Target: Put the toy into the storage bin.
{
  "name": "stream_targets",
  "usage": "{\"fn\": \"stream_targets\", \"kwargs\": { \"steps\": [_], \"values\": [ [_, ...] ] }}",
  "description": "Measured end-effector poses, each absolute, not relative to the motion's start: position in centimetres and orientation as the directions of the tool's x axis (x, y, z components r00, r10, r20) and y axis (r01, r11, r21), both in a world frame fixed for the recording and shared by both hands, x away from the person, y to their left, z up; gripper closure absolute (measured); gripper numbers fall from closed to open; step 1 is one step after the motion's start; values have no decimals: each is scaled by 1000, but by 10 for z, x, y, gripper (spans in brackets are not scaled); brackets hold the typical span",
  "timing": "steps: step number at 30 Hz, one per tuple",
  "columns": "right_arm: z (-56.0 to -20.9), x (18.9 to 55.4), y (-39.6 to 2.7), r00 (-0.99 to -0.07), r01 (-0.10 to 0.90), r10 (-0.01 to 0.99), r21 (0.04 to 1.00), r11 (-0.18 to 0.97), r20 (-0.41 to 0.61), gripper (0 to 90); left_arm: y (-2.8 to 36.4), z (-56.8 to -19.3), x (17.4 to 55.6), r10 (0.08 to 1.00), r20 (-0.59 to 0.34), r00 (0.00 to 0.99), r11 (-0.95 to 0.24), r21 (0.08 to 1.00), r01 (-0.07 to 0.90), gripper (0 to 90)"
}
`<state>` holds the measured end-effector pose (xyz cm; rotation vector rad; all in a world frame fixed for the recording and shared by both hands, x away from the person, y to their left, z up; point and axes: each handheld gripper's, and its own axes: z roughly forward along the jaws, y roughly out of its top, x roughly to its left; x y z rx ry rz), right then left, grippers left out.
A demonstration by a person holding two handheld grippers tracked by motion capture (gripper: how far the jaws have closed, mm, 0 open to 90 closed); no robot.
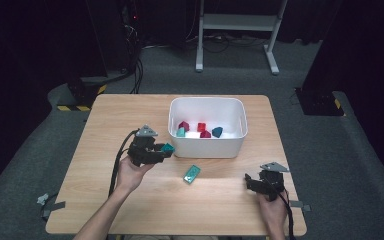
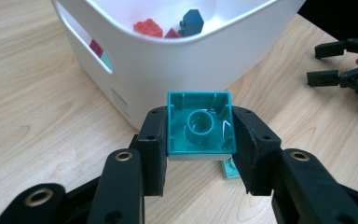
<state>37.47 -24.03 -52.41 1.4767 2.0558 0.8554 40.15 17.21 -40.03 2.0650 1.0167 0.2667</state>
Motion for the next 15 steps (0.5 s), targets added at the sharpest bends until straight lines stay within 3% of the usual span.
{"fn": "stream_targets", "kwargs": {
  "steps": [15],
  "values": [
    [-524, 375, -240, -314, 659, 949, 716, 228, -14, 192, 170, -364, 416, 720, -182, 670, -312, 777, 546, 583]
  ]
}}
